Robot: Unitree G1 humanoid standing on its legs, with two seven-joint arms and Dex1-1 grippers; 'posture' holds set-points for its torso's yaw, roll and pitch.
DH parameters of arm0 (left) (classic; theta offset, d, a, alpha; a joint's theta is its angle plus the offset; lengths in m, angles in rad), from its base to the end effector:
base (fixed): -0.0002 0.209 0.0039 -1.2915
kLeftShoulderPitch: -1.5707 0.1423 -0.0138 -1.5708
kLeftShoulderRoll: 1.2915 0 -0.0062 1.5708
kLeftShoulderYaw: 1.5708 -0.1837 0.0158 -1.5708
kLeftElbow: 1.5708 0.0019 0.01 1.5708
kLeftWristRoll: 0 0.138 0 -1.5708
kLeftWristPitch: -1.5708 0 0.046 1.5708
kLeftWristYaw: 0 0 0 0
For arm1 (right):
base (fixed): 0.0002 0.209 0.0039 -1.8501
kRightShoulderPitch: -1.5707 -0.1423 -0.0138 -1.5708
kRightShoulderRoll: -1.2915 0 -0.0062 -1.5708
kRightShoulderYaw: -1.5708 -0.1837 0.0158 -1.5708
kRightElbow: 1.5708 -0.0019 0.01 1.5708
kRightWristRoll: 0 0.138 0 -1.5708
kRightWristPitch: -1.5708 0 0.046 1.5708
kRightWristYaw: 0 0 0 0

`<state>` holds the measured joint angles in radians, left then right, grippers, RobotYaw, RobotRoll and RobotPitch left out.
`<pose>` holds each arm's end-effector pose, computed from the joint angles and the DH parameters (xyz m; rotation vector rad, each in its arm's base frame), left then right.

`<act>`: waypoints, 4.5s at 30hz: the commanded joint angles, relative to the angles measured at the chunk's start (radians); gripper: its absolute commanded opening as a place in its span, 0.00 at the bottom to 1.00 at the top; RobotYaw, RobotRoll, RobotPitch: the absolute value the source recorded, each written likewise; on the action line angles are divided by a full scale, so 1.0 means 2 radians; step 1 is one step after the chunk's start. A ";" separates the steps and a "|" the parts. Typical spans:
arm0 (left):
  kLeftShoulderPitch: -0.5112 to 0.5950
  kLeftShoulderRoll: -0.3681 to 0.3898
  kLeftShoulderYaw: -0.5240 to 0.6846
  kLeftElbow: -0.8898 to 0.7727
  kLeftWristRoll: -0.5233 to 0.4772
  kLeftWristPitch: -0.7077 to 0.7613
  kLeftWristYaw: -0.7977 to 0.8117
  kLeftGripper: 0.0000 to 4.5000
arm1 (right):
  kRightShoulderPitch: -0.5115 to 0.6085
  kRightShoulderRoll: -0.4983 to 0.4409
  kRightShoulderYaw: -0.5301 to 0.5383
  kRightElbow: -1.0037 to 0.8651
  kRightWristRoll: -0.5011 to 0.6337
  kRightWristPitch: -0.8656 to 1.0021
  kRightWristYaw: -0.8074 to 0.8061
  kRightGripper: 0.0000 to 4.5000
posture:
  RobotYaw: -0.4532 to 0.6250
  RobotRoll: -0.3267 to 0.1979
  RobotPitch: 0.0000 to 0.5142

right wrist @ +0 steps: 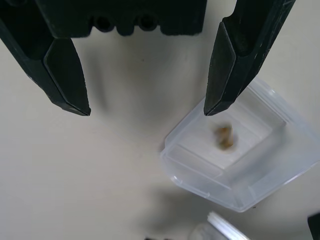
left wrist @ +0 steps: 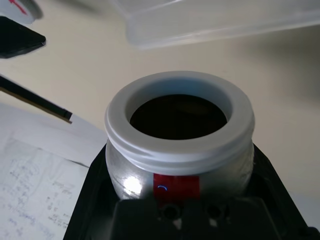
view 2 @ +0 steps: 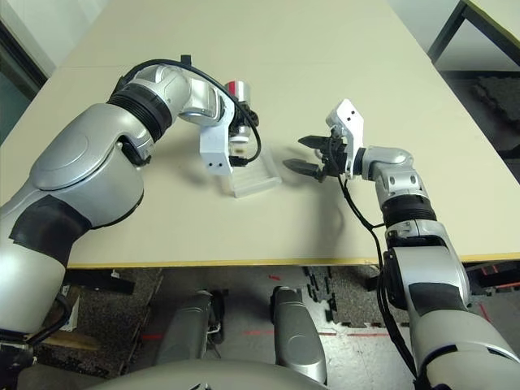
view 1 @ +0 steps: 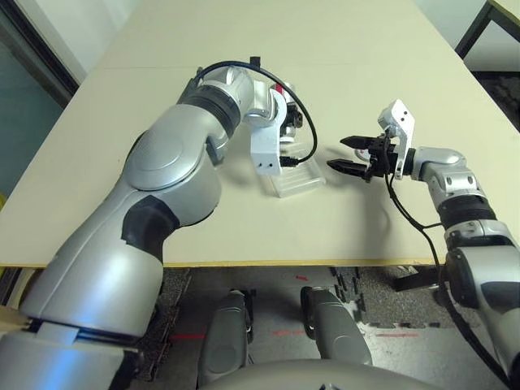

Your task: Pour the medicine from the bottle into the box.

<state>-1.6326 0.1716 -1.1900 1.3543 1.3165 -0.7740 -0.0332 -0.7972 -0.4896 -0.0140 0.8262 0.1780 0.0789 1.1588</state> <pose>0.3610 0.0473 0.2369 2.6790 -0.6144 -1.1067 0.3331 -0.2497 0.1358 -0.1605 0.1899 0.9797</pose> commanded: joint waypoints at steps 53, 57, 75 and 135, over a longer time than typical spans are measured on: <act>0.333 0.074 0.725 -0.235 -0.761 0.475 -0.279 0.60 | -0.023 -0.009 0.018 -0.001 -0.001 -0.065 0.112 1.00 | 0.30 0.62 0.23; 0.344 0.076 0.726 -0.229 -0.765 0.453 -0.276 0.60 | -0.022 -0.009 0.018 -0.004 0.001 -0.064 0.114 1.00 | 0.30 0.62 0.24; 0.369 0.043 0.717 -0.095 -0.751 0.285 -0.265 0.60 | -0.020 -0.016 0.017 -0.008 0.002 -0.057 0.109 1.00 | 0.27 0.62 0.26; 0.492 0.042 0.700 -0.268 -0.772 0.304 -0.323 1.00 | -0.017 -0.016 0.021 0.000 -0.002 -0.057 0.102 1.00 | 0.28 0.62 0.26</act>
<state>-0.6732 0.2503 0.2169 0.8661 -0.2139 -0.1935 -0.6738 -0.8327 -0.5221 0.0274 0.8230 0.1763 -0.0270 1.3641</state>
